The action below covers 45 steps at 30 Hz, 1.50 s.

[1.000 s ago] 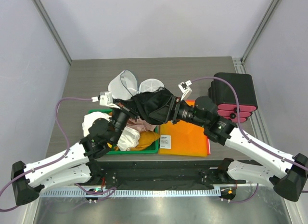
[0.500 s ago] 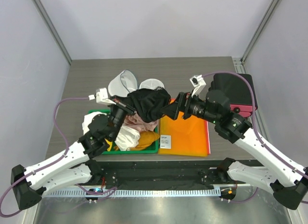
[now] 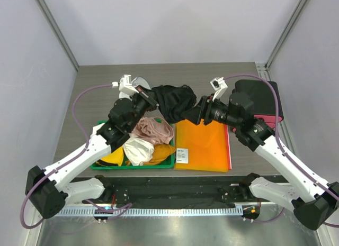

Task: Place the bra in the laundry bag and zip it closed

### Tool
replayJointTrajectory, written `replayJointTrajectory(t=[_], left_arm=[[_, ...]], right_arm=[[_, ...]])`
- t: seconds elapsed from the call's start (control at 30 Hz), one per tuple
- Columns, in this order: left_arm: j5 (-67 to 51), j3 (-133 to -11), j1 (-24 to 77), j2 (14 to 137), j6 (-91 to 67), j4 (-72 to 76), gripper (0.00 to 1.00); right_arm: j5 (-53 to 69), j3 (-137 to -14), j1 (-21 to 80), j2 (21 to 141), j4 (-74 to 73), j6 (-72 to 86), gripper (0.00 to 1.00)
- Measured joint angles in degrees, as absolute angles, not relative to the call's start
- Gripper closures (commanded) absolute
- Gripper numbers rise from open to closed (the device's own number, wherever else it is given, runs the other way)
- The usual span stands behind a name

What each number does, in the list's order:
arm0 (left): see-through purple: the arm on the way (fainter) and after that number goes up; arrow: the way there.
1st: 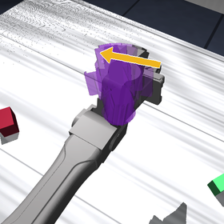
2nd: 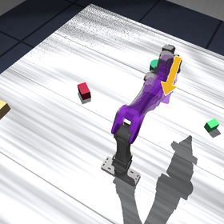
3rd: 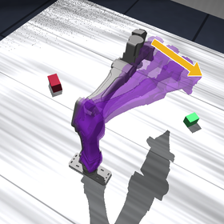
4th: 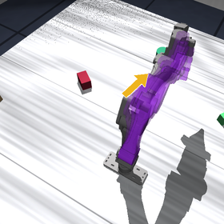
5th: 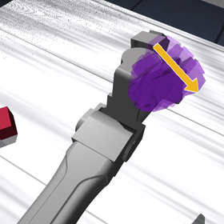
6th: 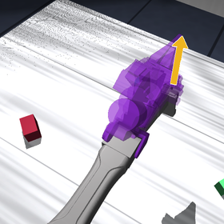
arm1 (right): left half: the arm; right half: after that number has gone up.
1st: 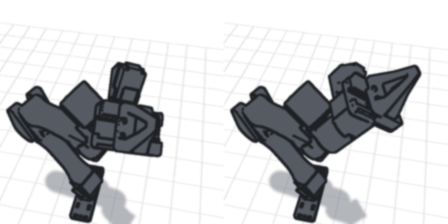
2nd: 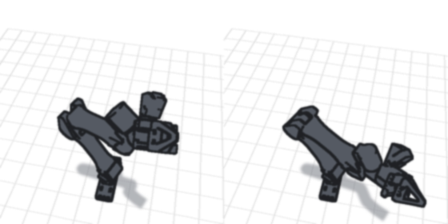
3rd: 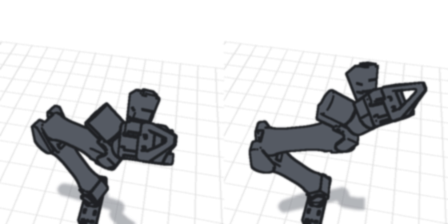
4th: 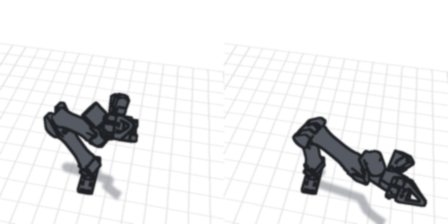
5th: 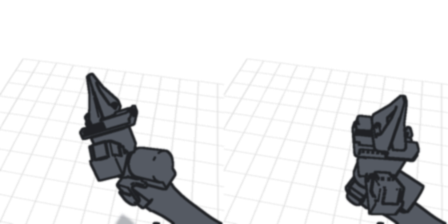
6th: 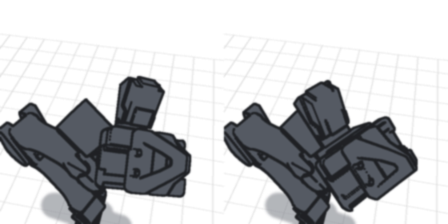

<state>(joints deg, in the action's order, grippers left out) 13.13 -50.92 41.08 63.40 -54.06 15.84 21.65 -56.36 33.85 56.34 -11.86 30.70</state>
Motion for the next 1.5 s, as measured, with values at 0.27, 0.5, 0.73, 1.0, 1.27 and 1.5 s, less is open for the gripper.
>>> replayJointTrajectory(t=[0.27,0.5,0.73,1.0,1.27,1.5], left_arm=[[5.87,-53.65,38.33,69.12,-57.10,15.49,1.00],[0.03,-54.37,36.05,71.75,-60.10,15.55,1.00],[-4.78,-57.06,32.51,73.30,-64.64,13.63,1.00],[-8.21,-60.66,29.56,75.90,-69.67,9.23,1.00],[-10.33,-62.33,27.70,76.47,-71.20,6.07,1.00],[-13.04,-62.54,27.24,76.51,-72.64,5.52,1.00]], right_arm=[[24.36,-55.33,31.20,59.92,-5.87,33.71,0.64],[24.69,-55.33,29.32,62.00,-3.05,35.59,0.55],[24.73,-55.35,28.86,61.41,-4.47,35.27,0.34],[22.41,-56.47,28.71,60.31,-10.85,33.65,0.03],[23.68,-58.92,25.58,59.07,-11.31,32.23,0.00],[30.52,-58.39,22.55,63.40,-2.59,35.09,0.00]])
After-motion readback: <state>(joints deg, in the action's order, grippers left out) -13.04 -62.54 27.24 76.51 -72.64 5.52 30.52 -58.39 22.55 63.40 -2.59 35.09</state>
